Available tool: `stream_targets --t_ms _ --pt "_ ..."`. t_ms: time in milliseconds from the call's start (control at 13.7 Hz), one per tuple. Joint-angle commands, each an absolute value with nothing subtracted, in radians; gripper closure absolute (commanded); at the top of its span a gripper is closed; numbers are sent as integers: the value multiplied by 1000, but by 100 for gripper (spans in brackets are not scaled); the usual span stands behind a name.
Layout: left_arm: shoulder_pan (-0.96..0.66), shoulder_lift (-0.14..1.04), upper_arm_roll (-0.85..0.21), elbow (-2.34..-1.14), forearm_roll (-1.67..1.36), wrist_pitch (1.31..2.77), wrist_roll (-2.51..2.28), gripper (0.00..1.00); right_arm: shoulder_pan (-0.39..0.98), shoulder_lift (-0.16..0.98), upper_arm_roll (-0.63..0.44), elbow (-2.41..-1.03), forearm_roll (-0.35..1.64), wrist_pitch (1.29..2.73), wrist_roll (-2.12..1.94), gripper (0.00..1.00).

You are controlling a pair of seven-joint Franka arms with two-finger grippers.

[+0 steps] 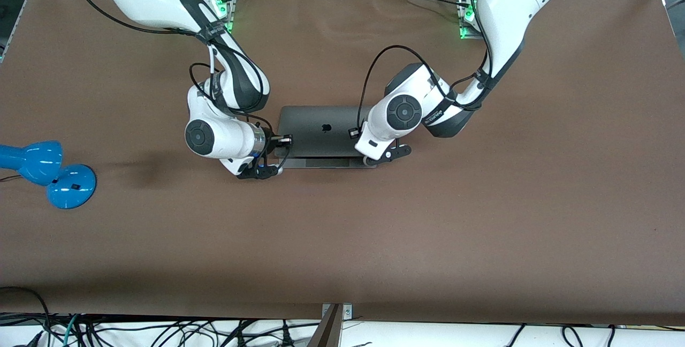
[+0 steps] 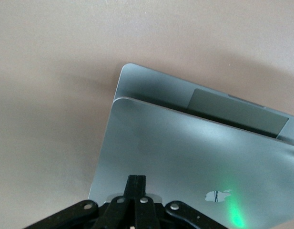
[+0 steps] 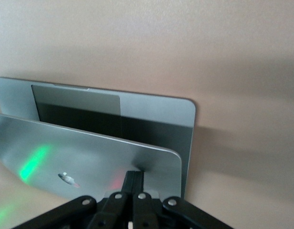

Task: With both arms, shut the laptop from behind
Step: 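Press the lid down onto the keyboard with both grippers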

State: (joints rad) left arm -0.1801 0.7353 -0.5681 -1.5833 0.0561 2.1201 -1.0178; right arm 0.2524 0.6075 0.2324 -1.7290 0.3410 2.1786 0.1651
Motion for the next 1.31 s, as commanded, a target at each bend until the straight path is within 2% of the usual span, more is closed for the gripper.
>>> stream_targets --t_ms 0,583,1094,1167,1240 --pt "-227 778 -531 -1519 89 2118 -1035 100 265 640 222 -1703 330 2212 150 100" --pt "-299 836 -434 -1503 90 2203 -1023 100 302 704 180 -1701 330 2295 121 100" --pt "-308 864 -417 -1488 91 2223 -1022 100 302 719 178 -1687 331 2312 120 100" --pt "-313 865 -416 -1485 91 2224 -1022 100 304 718 178 -1683 331 2306 124 95" --pt "-316 867 -414 -1485 91 2224 -1022 100 304 712 178 -1683 334 2304 127 77"
